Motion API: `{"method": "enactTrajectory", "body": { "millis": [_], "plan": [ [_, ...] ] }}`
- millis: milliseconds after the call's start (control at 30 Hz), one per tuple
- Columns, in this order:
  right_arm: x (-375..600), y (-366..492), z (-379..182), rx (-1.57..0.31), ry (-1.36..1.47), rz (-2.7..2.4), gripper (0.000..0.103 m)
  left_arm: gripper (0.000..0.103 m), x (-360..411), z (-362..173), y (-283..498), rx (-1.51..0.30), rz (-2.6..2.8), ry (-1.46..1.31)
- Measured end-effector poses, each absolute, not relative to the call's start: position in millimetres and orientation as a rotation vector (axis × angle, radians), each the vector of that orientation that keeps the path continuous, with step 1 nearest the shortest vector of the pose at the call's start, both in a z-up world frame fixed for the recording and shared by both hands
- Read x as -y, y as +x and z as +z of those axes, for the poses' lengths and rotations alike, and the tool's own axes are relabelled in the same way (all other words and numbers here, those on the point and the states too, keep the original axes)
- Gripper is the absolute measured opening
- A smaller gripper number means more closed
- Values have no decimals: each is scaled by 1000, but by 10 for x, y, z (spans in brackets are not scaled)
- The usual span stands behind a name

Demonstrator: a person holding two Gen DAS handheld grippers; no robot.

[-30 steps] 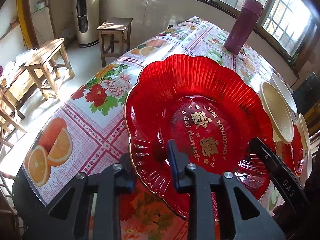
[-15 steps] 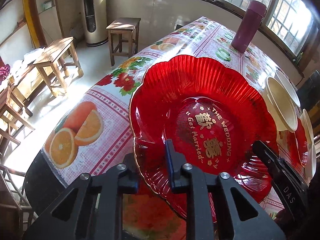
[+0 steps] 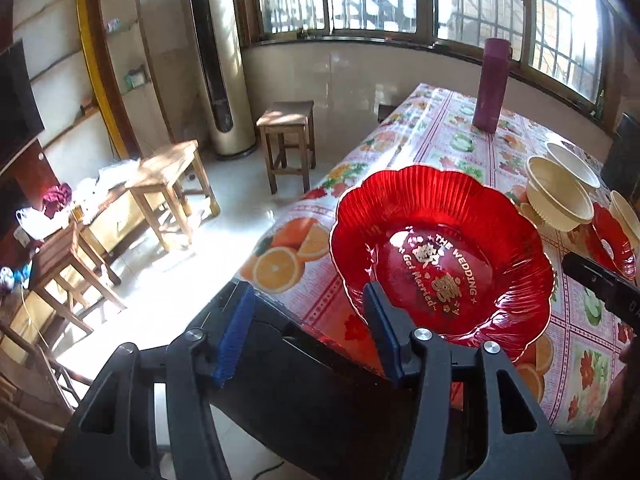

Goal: Organize plates and bowls
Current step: 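Lift the large red plate, set it at the table edge, open both grippers, then move both grippers to the small gold-rimmed red plate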

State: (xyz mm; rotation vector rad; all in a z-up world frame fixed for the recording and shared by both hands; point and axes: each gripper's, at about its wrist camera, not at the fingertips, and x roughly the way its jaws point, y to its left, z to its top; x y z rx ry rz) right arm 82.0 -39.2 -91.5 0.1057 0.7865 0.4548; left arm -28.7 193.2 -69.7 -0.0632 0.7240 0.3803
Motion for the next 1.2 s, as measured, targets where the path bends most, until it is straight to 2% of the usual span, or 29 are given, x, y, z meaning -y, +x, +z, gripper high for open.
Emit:
{"method": "enactTrajectory", "body": {
  "millis": [33, 100, 167, 300, 533, 767, 1000, 1200],
  "plan": [
    [518, 755, -853, -748, 102, 438, 65, 60, -1870, -597, -372, -666, 384, -34],
    [788, 632, -735, -677, 94, 396, 72, 77, -1701, -375, -485, -559, 358, 6],
    [1064, 527, -630, -620, 97, 347, 78, 86, -1487, -164, -498, -494, 254, 28],
    [1655, 512, -498, -574, 168, 293, 79, 86, -959, -12, -205, -535, -5, 27],
    [2585, 623, -692, -639, 457, 292, 80, 86, -71, -466, 782, -913, -321, -90],
    [2998, 840, -1013, -708, 661, 262, 78, 86, 499, -682, 1197, -989, -307, -71],
    [3276, 1033, -1201, -737, 810, 197, 78, 85, 699, -926, 1570, -1149, -351, -153],
    [3418, 1160, -1409, -779, 921, 168, 78, 84, 822, -1006, 1797, -1203, -349, -207]
  ]
}}
